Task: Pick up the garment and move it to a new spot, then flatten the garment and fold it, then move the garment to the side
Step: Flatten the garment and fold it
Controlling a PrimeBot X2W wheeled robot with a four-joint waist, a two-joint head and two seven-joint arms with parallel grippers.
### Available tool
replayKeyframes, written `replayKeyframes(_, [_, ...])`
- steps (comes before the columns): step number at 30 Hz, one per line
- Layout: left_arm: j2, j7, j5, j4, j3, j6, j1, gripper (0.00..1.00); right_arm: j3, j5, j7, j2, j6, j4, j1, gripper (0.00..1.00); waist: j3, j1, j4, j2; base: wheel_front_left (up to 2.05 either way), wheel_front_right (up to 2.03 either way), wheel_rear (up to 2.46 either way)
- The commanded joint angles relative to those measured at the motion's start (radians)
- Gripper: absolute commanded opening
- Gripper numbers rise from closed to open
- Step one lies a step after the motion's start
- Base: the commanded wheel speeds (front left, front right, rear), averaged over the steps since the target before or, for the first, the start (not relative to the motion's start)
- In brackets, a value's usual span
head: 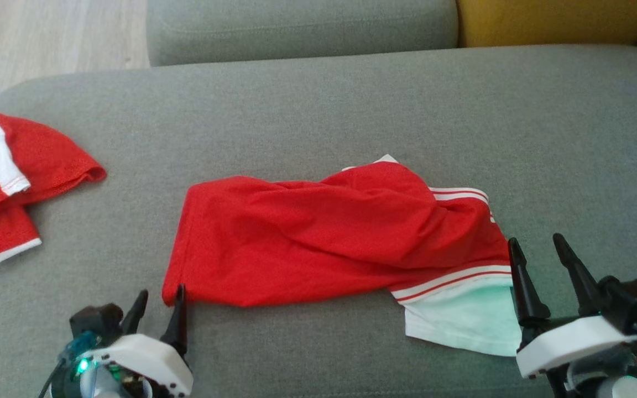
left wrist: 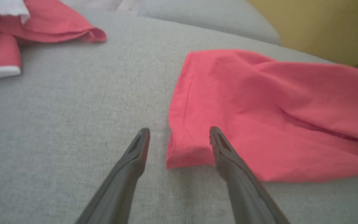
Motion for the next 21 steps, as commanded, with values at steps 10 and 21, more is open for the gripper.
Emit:
replayKeyframes(10, [-0.016, -0.044, -0.053, 0.171, 0.032, -0.093, -0.128, 1.00, 0.026, 0.028, -0.024, -0.006, -0.001, 0.003, -0.057, 1.00, 0.046, 0.0000, -0.021, -0.0001, 0.00, 0.00, 0.00])
replayKeyframes(21, [-0.024, -0.078, -0.056, 0.265, 0.020, -0.126, -0.171, 0.00, 0.016, 0.029, 0.018, -0.006, -0.001, 0.096, 0.012, 1.00, 0.056, 0.0000, -0.022, -0.0001, 0.00, 0.00, 0.00])
